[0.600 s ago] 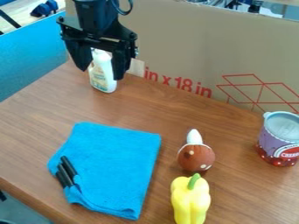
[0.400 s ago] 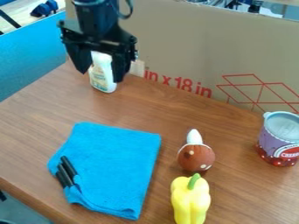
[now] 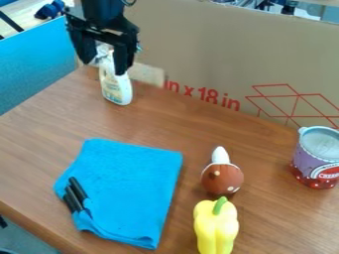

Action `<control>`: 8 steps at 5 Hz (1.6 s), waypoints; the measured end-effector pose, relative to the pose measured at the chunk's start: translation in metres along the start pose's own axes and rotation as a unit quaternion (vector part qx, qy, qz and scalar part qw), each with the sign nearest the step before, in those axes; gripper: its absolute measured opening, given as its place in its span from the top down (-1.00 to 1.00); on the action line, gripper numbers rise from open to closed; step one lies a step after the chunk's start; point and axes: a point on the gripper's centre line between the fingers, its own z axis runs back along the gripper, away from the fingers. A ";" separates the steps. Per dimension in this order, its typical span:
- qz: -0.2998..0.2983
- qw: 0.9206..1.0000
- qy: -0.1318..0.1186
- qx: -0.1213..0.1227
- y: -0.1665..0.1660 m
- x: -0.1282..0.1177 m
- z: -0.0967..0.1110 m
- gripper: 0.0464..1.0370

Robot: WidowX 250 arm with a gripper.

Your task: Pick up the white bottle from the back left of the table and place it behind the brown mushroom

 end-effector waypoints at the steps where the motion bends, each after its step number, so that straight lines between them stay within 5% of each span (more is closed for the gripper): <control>1: -0.027 1.000 0.010 0.003 0.012 0.017 -0.007 -0.93; 3: -0.066 0.998 0.017 -0.015 0.025 0.059 -0.020 -0.93; 6: -0.045 0.997 0.066 -0.018 0.040 0.070 -0.049 -0.93; 8: -0.042 0.996 0.075 -0.013 0.044 0.080 -0.059 -0.93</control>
